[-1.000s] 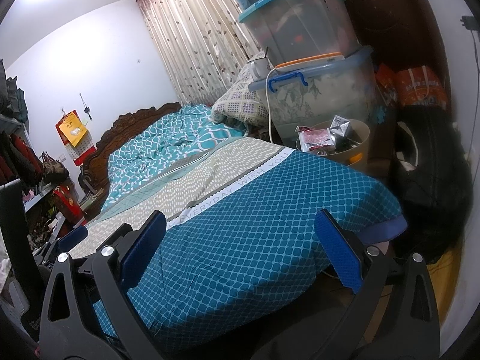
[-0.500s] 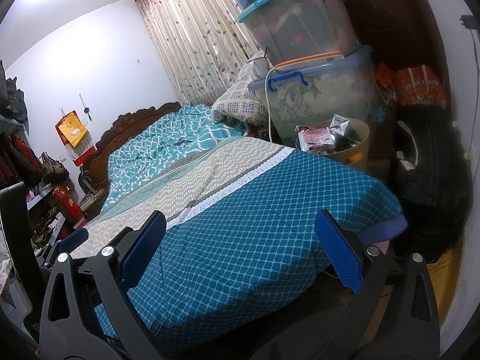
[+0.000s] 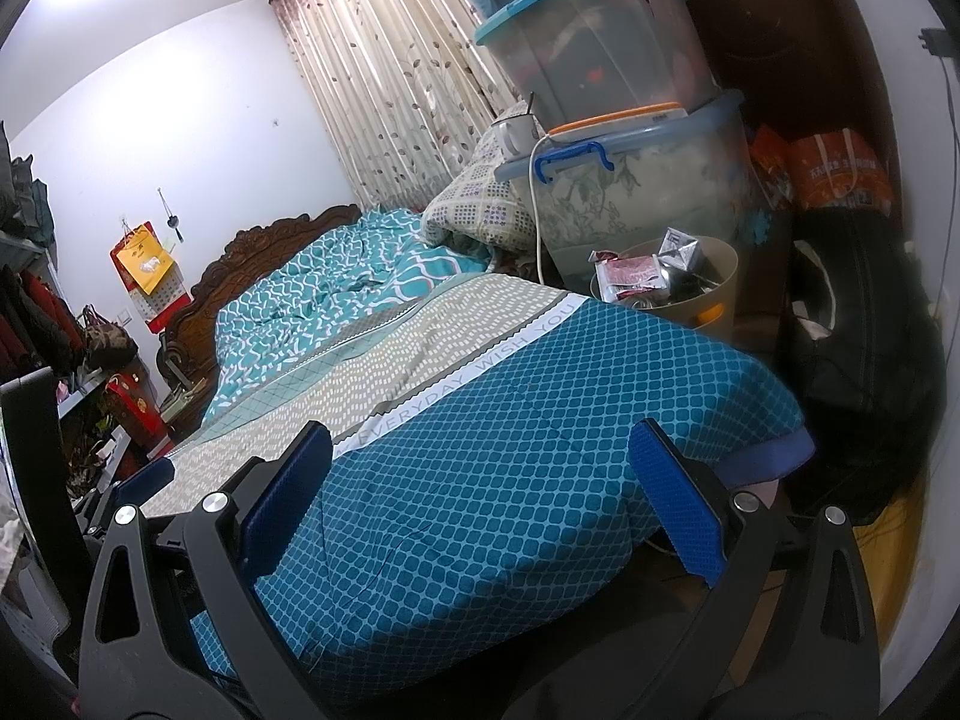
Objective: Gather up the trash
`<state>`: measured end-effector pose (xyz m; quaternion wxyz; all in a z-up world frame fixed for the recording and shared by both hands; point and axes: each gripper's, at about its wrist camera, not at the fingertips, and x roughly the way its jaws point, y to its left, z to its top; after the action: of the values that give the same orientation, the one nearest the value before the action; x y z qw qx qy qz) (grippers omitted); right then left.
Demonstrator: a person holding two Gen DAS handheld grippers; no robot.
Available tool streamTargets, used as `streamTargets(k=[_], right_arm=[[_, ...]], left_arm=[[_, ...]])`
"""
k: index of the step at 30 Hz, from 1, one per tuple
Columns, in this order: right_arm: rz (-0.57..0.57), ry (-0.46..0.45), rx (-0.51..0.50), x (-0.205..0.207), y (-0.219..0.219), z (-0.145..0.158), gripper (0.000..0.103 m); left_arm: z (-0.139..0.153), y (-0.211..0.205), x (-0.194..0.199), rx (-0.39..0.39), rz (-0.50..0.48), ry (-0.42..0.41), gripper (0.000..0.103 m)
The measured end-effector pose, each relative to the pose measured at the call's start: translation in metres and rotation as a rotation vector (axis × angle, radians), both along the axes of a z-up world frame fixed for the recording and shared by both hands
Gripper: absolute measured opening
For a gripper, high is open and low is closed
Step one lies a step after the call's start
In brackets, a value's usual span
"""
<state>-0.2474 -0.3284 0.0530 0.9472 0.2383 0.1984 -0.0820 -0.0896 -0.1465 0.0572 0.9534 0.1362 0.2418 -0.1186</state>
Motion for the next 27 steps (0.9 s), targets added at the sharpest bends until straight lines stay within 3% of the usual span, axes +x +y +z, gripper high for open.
streamTargets(k=[27], right_arm=[[-0.009, -0.009, -0.004, -0.0031, 0.0025, 0.0012, 0.098]], left_arm=[[-0.0044, 0.0005, 0.0019, 0.011, -0.02, 0.026, 0.094]])
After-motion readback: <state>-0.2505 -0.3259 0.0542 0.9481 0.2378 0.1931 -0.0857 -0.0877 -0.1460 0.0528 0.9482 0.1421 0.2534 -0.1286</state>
